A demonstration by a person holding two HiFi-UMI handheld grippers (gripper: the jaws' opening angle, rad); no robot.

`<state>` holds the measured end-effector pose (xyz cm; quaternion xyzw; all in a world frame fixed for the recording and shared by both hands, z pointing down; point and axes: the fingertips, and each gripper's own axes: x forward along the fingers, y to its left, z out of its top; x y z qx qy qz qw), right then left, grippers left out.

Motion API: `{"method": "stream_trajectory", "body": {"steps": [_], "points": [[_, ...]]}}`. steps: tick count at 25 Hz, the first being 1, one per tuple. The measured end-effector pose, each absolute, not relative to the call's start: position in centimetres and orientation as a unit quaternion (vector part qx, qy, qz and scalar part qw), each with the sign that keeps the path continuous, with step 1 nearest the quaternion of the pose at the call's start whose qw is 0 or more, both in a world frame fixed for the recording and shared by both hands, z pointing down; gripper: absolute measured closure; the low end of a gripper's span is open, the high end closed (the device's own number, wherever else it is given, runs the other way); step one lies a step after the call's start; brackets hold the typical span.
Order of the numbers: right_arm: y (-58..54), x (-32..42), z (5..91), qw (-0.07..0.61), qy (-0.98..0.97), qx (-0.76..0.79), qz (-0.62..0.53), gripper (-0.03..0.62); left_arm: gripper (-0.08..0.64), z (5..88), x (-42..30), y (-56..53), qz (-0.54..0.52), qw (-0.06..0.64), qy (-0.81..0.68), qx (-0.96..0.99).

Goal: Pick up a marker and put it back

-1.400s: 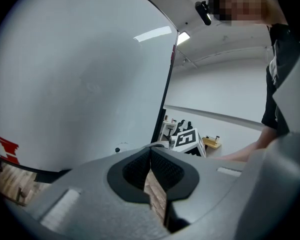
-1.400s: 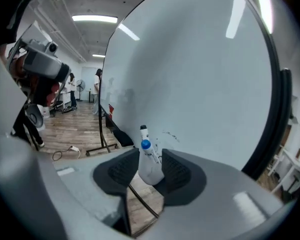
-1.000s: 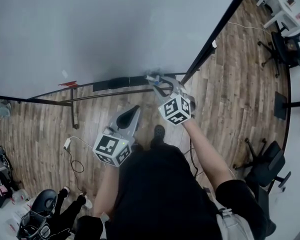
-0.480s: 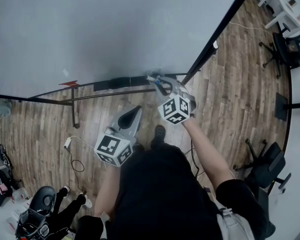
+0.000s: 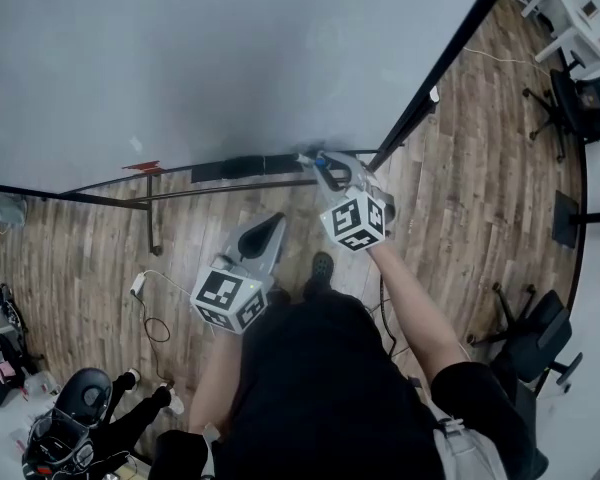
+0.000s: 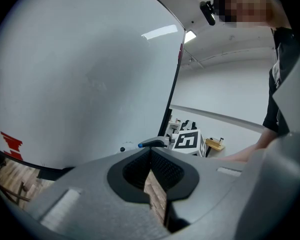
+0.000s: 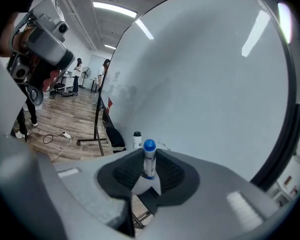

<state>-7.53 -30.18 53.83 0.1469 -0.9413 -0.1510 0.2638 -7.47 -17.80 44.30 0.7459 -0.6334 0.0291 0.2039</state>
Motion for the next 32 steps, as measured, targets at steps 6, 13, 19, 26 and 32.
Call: {"method": "stream_trajectory", "body": {"steps": [6, 13, 19, 26, 32], "points": [[-30.8, -7.4, 51.8, 0.233, -0.951, 0.155, -0.130, 0.515, 0.551, 44.5, -7.2, -17.8, 0.041, 0.210, -0.634, 0.743], [-31.1, -6.4, 48.6, 0.182, -0.962, 0.178, -0.101, 0.515, 0.549, 44.9, -6.8, -17.4, 0.048, 0.215, -0.628, 0.746], [-29.9, -5.3, 45.0, 0.145, -0.963, 0.209, -0.094, 0.515, 0.550, 44.8, -6.6, -15.9, 0.044, 0.213, -0.607, 0.764], [-26.5, -4.0, 42.7, 0.127, -0.955, 0.256, -0.076, 0.517, 0.550, 44.1, -7.9, -12.8, 0.028, 0.202, -0.584, 0.785], [-21.9, -3.7, 41.5, 0.117, -0.948, 0.291, -0.050, 0.517, 0.550, 43.8, -9.5, -9.2, 0.013, 0.197, -0.559, 0.805]]}}
